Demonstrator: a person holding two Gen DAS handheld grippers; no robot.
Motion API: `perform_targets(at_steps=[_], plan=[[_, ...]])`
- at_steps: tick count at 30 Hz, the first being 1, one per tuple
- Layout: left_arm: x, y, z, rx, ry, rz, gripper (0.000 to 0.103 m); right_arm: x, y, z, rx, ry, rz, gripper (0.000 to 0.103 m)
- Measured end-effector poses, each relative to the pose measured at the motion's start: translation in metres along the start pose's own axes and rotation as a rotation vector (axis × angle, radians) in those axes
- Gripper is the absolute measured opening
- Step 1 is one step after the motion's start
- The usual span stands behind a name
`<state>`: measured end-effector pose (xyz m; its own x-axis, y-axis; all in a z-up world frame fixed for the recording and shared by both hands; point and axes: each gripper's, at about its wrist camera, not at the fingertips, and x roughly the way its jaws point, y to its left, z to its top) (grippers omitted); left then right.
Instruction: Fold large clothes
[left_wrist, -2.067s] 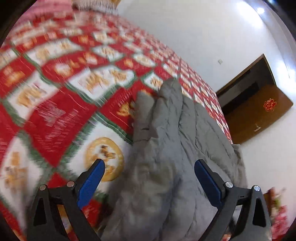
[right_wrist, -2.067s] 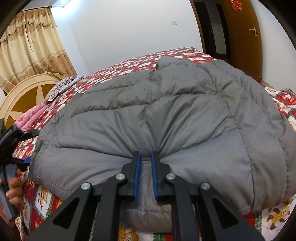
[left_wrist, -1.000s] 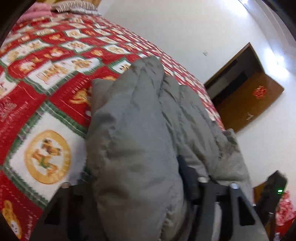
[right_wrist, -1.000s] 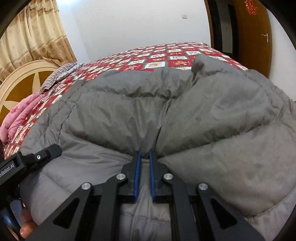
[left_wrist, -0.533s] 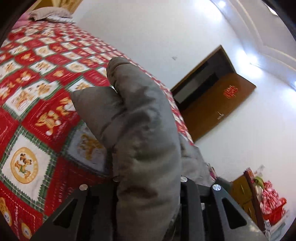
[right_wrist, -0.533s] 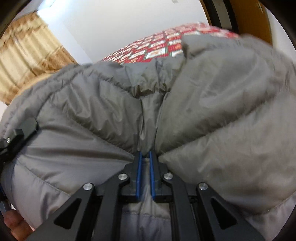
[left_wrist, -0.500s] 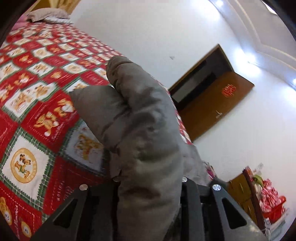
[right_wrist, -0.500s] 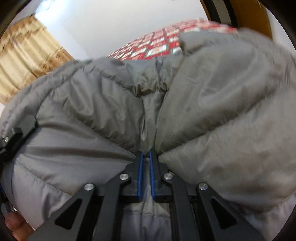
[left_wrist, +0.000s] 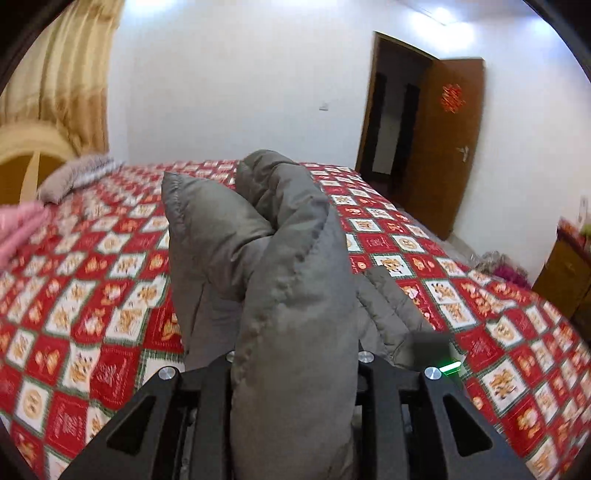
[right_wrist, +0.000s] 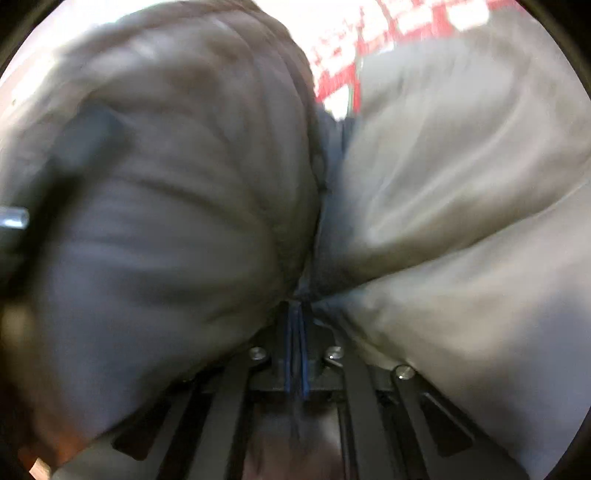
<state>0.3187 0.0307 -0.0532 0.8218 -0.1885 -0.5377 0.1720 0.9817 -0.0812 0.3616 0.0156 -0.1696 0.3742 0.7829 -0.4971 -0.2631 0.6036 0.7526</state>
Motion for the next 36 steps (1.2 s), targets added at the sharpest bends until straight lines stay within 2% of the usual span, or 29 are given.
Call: perform_targets(at_steps=[5,7,11,16,19,20,25,27,28,30,31,32,33,36], plan=[[0.023,-0.047,-0.009,0.166,0.010,0.034,0.025,-0.097,-0.024,0.003,-0.054,-0.163,-0.169,0.010],[0.031,-0.073,-0.018,0.251,0.011,0.047,0.025,-0.131,-0.047,0.001,-0.028,-0.226,-0.250,0.010],[0.047,-0.114,-0.046,0.410,0.021,0.071,0.025,-0.170,-0.092,-0.005,0.075,-0.304,-0.302,0.009],[0.067,-0.152,-0.084,0.575,0.029,0.113,0.026,-0.181,-0.116,-0.015,0.106,-0.336,-0.362,0.009],[0.069,-0.169,-0.101,0.630,0.025,0.069,0.027,-0.177,-0.121,-0.020,0.111,-0.335,-0.383,0.009],[0.071,-0.173,-0.108,0.659,0.016,0.062,0.028,-0.187,-0.132,-0.028,0.112,-0.332,-0.385,0.009],[0.080,-0.178,-0.123,0.719,0.005,0.071,0.028,-0.204,-0.123,-0.028,0.089,-0.366,-0.426,0.012],[0.084,-0.180,-0.125,0.749,0.012,0.065,0.028,-0.212,-0.116,-0.021,0.073,-0.370,-0.415,0.018],[0.085,-0.181,-0.126,0.758,0.012,0.066,0.028,-0.216,-0.112,-0.015,0.062,-0.366,-0.396,0.027],[0.084,-0.181,-0.128,0.772,0.006,0.073,0.028,-0.220,-0.102,-0.006,0.046,-0.359,-0.354,0.061],[0.083,-0.181,-0.128,0.772,0.004,0.073,0.028,-0.221,-0.097,0.001,0.037,-0.356,-0.321,0.089],[0.082,-0.181,-0.127,0.769,0.002,0.070,0.028,-0.216,-0.091,0.007,0.029,-0.359,-0.304,0.100],[0.081,-0.180,-0.127,0.766,0.001,0.067,0.028,-0.214,-0.087,0.014,0.011,-0.356,-0.283,0.101],[0.081,-0.181,-0.129,0.778,-0.006,0.073,0.028,-0.188,-0.087,0.035,-0.033,-0.244,-0.286,0.100]])
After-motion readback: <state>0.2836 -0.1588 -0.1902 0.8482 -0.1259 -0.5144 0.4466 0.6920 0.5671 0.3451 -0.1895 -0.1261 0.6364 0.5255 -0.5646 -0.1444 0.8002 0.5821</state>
